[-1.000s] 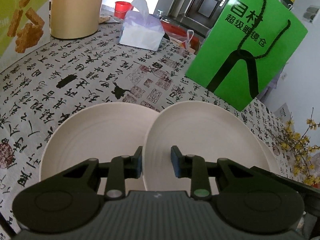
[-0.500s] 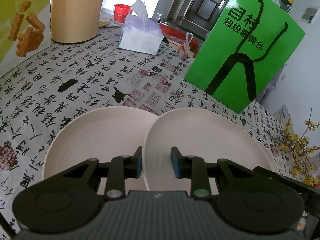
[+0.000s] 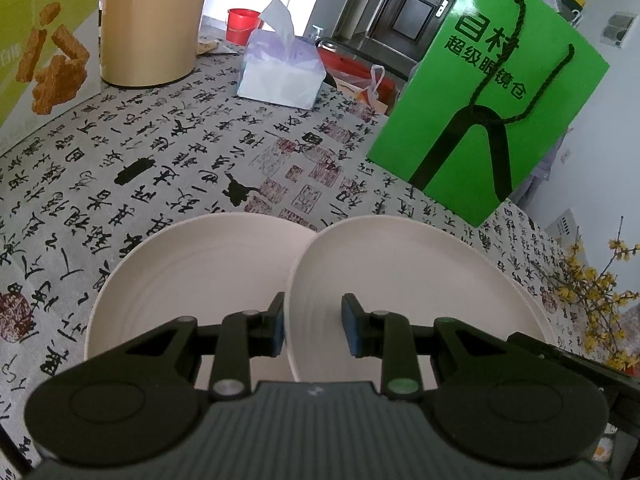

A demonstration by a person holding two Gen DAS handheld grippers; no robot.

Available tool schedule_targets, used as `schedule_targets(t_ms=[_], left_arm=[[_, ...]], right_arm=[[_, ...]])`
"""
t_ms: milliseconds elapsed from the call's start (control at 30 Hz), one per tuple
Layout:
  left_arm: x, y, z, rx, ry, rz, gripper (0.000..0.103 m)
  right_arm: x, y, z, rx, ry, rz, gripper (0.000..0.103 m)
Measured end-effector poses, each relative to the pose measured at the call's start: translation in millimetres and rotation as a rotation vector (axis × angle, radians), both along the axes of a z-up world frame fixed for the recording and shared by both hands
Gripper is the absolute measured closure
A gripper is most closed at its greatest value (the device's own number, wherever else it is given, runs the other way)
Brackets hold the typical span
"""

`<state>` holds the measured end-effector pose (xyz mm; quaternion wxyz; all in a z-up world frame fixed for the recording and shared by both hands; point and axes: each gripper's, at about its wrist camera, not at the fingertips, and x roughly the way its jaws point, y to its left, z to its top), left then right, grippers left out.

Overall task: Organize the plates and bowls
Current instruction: 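Lift the gripped cream plates up off the table with both grippers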

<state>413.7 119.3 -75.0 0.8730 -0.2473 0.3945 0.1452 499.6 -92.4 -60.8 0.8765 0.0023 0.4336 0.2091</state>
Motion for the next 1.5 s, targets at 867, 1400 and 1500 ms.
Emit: schedule_targets(t_ms=[867,1400,1500], left_arm=[[-9.3,-7.7,14.8,0.053,-0.056,-0.021,0.075],[-27.8,-19.1,42.0,0.082,-0.107,-0.048,0.074],[-32.2,-22.3,48.2,0.089,-0.115,-0.049,0.074]], right_arm=[[-15.4,-10.6,15.9,0.039,-0.082,0.015,0.090],[-35.5,-27.4,35.8,0.080,-0.138,0.015,0.090],[-39.9,-30.0,39.2,0.088,-0.143,0.012,0.090]])
